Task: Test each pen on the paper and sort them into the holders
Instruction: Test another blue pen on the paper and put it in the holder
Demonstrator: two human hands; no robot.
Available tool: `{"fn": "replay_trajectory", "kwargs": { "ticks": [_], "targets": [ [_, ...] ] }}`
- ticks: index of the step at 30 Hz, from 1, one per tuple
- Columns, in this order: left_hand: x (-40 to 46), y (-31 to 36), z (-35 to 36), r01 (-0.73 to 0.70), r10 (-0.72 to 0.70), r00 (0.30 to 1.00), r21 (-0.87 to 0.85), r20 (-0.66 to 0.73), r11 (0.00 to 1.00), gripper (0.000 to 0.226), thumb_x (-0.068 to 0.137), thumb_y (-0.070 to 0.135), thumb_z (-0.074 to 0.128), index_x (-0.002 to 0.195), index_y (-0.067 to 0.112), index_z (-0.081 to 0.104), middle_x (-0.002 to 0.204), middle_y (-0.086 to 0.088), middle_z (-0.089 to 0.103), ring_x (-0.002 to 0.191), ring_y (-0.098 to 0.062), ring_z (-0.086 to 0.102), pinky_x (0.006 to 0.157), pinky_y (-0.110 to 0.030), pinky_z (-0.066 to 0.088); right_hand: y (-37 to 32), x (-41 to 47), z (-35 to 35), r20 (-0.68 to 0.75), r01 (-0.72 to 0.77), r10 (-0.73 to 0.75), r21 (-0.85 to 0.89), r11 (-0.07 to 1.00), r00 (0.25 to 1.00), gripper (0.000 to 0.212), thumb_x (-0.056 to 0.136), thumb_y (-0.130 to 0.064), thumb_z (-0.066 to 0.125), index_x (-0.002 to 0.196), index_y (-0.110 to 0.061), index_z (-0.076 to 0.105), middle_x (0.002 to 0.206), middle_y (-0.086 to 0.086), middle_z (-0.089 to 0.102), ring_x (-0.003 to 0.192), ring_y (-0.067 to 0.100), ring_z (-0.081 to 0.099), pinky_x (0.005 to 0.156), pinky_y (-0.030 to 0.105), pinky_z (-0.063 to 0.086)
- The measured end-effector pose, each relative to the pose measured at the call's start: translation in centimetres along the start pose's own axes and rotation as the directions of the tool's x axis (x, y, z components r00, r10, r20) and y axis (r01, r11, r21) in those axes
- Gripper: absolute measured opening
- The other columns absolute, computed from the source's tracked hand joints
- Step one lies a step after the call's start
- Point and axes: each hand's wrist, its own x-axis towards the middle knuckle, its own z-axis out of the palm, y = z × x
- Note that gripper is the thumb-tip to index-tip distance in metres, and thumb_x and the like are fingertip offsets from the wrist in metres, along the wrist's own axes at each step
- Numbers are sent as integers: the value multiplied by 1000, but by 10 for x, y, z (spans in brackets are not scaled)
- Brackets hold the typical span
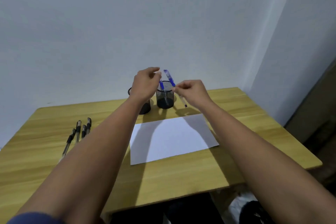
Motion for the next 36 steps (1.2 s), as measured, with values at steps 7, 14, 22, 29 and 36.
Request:
{"fn": "replay_trajectory", "kwargs": {
  "ticks": [7, 14, 22, 29, 36],
  "targets": [
    [26, -37, 19, -34, -35, 996, 709, 82, 705, 78, 73, 83, 55, 125, 26, 60, 121, 2, 68, 123, -29, 50, 89, -46, 34, -8, 75, -1, -179, 55, -61, -37, 998, 982, 19, 89, -22, 86, 76, -24, 72, 77, -6, 75, 68, 14, 69, 78, 30, 59],
    [43, -60, 44, -113, 71, 993, 842, 89, 527, 66, 68, 89, 50, 90, 27, 63, 81, 5, 66, 100, -25, 54, 87, -47, 34, 11, 98, 42, -129, 31, -70, -282, 959, 989, 12, 88, -30, 84, 82, -25, 75, 82, -6, 75, 85, 20, 75, 79, 33, 60],
    [41, -63, 49, -121, 97, 992, 825, 81, 552, 56, 72, 80, 52, 82, 25, 59, 82, 3, 67, 98, -26, 54, 82, -44, 32, 16, 92, 68, -137, -76, 9, -494, 866, 991, 8, 85, -26, 79, 84, -19, 77, 93, 3, 79, 94, 30, 74, 93, 47, 59],
    [23, -63, -3, -122, 172, 985, 786, 20, 606, 67, 86, 76, 43, 112, 20, 69, 108, 0, 71, 111, -29, 57, 84, -44, 43, -16, 69, 57, -199, 26, -108, -377, 926, 974, 30, 93, -18, 66, 120, -16, 79, 121, 3, 79, 113, 25, 72, 95, 33, 55],
    [-17, -89, -103, 49, 28, 995, 732, -92, 679, 43, 95, 47, 56, 129, 22, 66, 126, 2, 67, 124, -26, 54, 94, -44, 49, -55, 21, 106, 16, 188, -191, -264, 946, 982, 9, 91, -21, 71, 91, -23, 80, 74, -15, 65, 82, 14, 67, 77, 27, 51]
  ]
}}
